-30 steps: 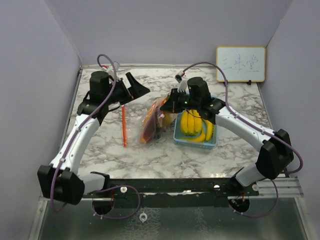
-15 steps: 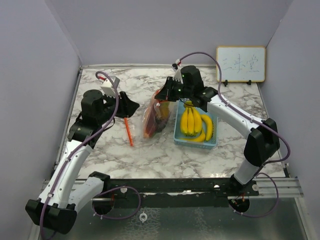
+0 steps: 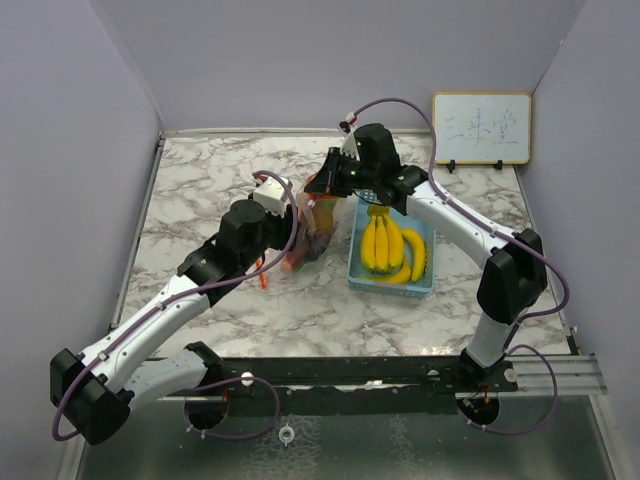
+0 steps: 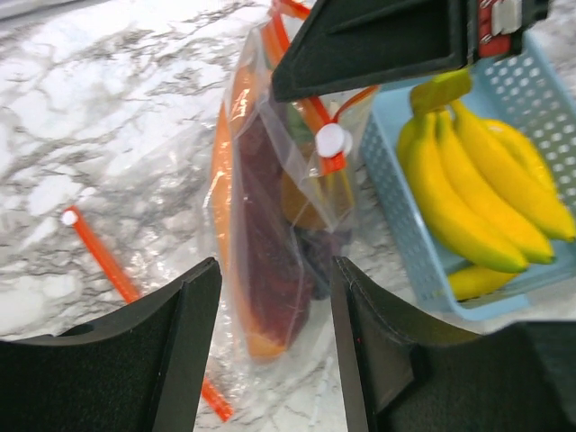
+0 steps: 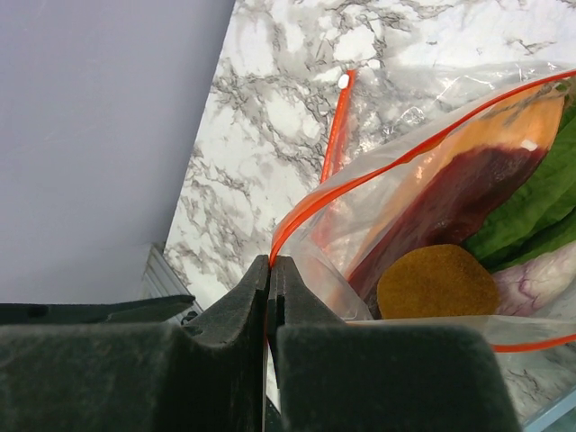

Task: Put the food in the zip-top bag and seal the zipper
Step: Zip the zipper food storage bag at the center of the board.

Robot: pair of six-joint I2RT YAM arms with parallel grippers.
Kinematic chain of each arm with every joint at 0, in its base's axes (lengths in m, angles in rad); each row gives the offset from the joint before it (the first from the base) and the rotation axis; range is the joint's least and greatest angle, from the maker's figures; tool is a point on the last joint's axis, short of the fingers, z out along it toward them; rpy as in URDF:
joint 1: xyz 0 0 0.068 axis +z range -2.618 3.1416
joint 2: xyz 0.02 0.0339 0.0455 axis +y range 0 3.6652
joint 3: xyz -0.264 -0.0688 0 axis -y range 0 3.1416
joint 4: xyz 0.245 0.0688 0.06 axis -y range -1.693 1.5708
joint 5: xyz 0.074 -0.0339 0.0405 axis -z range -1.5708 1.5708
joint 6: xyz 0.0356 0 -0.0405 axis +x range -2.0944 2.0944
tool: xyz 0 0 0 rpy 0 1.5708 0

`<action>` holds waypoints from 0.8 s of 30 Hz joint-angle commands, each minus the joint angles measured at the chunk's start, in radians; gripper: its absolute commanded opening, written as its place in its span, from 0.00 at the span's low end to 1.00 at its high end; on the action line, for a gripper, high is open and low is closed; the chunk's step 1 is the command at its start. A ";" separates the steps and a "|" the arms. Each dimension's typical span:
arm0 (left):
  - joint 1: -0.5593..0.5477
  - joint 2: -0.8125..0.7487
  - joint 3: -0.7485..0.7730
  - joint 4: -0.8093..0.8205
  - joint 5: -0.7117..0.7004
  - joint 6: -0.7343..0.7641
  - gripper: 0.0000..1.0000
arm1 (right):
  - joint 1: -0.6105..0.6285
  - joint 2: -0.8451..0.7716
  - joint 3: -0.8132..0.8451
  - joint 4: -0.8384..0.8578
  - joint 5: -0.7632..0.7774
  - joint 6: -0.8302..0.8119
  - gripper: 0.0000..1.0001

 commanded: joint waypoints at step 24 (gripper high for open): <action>-0.068 0.176 -0.174 0.567 -0.060 0.106 0.55 | -0.004 0.029 0.099 -0.035 -0.018 -0.001 0.02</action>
